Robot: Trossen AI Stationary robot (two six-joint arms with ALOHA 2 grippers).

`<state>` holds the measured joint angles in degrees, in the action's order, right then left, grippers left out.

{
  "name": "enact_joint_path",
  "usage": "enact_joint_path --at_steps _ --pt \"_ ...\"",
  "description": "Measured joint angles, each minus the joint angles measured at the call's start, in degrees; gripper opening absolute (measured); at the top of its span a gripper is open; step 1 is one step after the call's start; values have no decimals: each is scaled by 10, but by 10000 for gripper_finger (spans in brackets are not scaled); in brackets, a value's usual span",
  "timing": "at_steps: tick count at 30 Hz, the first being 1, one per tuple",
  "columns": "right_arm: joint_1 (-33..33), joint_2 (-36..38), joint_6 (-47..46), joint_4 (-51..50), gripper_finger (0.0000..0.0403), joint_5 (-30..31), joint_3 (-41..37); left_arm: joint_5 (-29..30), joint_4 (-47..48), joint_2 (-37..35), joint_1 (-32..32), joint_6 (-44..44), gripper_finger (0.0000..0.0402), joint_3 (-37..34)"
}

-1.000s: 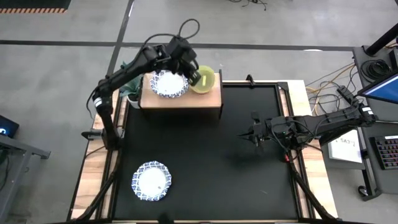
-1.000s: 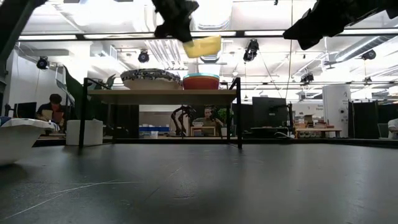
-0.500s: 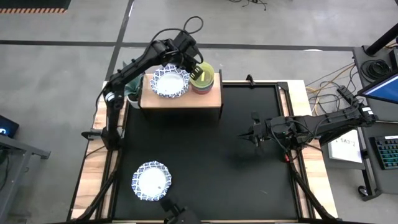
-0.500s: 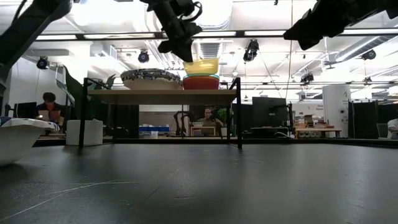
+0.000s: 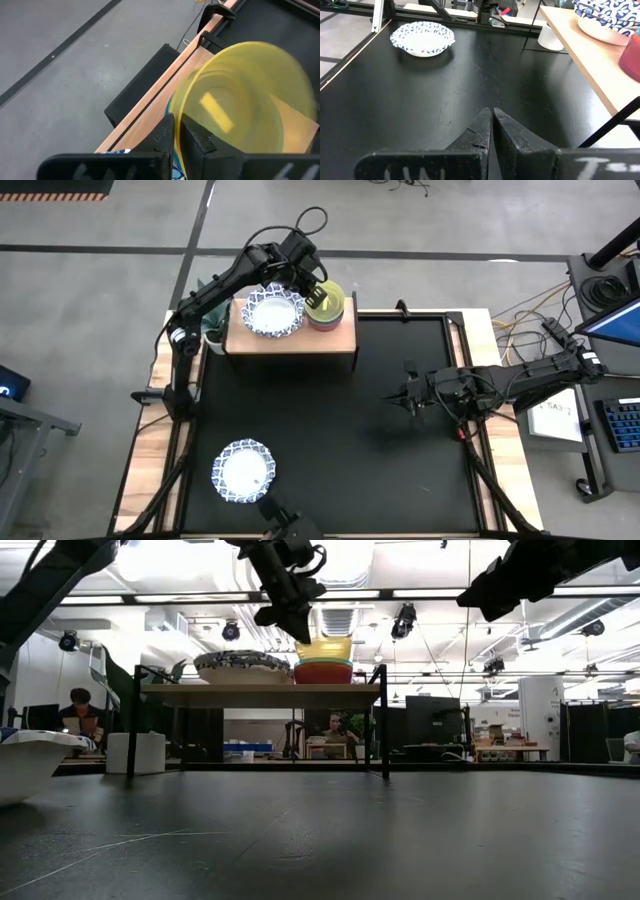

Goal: Place and stack bowls onto a shelf
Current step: Stack the yellow bowl on top of the blue bowl on the shelf

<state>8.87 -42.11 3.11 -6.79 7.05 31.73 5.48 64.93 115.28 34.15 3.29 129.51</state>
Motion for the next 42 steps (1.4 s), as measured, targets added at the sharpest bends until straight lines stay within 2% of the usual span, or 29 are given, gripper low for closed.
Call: enact_joint_path --at_steps 11,16,20,28,42 --pt "0 0 -1 0 9 0 0 0 -2 0 0 -1 90 0" --pt "0 0 0 1 9 0 0 -1 1 -6 -4 -25 109 9" --pt "0 0 1 1 9 4 0 -6 12 -9 -10 -58 95 28" --pt "0 0 5 1 9 5 0 -1 24 -7 -10 -66 7 2" --pt "0 0 5 1 9 5 0 31 18 -3 -9 -53 1 -16"
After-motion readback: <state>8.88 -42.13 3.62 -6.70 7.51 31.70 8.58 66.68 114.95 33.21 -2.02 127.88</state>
